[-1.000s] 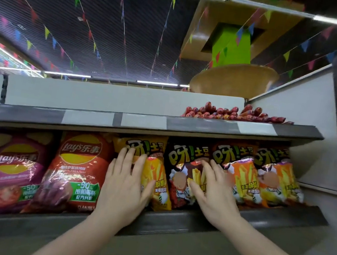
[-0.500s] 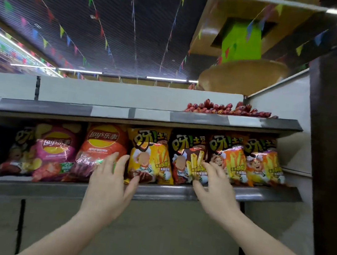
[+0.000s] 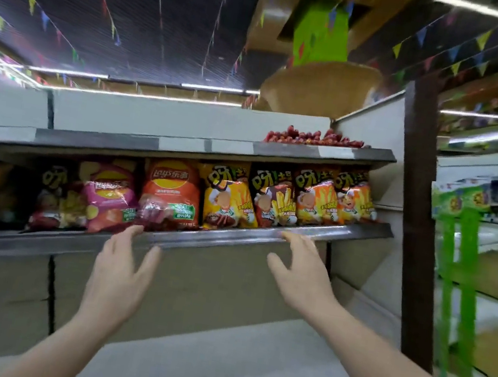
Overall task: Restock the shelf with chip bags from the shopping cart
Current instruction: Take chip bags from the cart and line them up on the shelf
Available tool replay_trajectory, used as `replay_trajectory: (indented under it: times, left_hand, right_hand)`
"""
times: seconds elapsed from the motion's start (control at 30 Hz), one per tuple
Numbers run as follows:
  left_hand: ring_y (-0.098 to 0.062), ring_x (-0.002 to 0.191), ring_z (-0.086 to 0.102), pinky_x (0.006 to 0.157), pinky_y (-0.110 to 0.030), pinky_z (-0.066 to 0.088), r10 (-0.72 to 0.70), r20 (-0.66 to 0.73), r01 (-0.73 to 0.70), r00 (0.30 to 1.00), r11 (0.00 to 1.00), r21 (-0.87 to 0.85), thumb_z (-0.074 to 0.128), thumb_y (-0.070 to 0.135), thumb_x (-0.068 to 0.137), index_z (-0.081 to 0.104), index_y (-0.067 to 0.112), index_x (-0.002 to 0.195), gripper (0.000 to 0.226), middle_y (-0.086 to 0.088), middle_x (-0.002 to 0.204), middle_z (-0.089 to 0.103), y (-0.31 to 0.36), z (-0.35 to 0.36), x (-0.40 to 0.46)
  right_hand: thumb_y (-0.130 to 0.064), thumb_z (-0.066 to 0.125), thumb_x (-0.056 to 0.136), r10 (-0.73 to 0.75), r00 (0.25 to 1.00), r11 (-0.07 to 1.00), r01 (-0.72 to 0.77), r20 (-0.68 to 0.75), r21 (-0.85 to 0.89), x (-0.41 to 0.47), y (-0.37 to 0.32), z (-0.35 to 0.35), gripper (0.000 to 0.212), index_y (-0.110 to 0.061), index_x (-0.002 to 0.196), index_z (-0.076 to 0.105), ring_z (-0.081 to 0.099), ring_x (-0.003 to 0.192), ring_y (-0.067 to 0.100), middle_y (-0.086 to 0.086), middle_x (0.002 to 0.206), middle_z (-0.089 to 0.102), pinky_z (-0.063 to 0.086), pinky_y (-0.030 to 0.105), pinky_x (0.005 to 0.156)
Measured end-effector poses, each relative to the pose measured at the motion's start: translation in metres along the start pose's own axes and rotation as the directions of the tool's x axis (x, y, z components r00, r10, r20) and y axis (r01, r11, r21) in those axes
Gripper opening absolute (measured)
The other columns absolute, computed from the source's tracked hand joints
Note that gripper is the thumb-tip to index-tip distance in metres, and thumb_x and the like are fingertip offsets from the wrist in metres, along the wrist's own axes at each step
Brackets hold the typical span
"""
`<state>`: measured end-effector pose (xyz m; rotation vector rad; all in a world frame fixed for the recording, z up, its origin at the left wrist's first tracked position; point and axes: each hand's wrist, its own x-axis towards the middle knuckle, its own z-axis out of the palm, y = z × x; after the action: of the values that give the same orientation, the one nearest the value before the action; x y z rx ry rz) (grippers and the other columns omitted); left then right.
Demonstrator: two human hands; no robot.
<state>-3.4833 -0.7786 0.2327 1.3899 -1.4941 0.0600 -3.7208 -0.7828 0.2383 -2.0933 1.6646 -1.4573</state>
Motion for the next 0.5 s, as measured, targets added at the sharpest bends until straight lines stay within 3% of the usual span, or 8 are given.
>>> replay_trajectory:
  times: [0.17, 0.5]
  left_hand:
    - [-0.024, 0.135, 0.032, 0.108, -0.035, 0.026, -0.053, -0.002, 0.053, 0.999, 0.998, -0.016, 0.050, 0.024, 0.096, 0.035, 0.010, 0.142, 0.051, -0.011, 0.145, 0.038, -0.006, -0.031, -0.022]
    - [-0.023, 0.131, 0.037, 0.105, -0.034, 0.031, -0.195, -0.189, 0.212, 0.962, 0.974, 0.075, 0.049, 0.026, 0.096, 0.036, 0.012, 0.141, 0.048, -0.009, 0.142, 0.040, -0.027, -0.081, -0.031]
  right_hand:
    - [-0.026, 0.046, 0.096, -0.069, 0.997, 0.997, 0.068, 0.044, 0.028, -0.026, -0.038, 0.011, 0.047, -0.019, 0.141, 0.036, 0.032, 0.134, 0.012, -0.003, 0.145, 0.034, 0.027, 0.024, 0.105]
    - [-0.025, 0.047, 0.096, -0.263, 0.944, 0.962, 0.240, 0.198, 0.131, -0.016, -0.081, 0.047, 0.048, -0.017, 0.142, 0.035, 0.030, 0.135, 0.010, -0.002, 0.147, 0.032, 0.025, 0.022, 0.105]
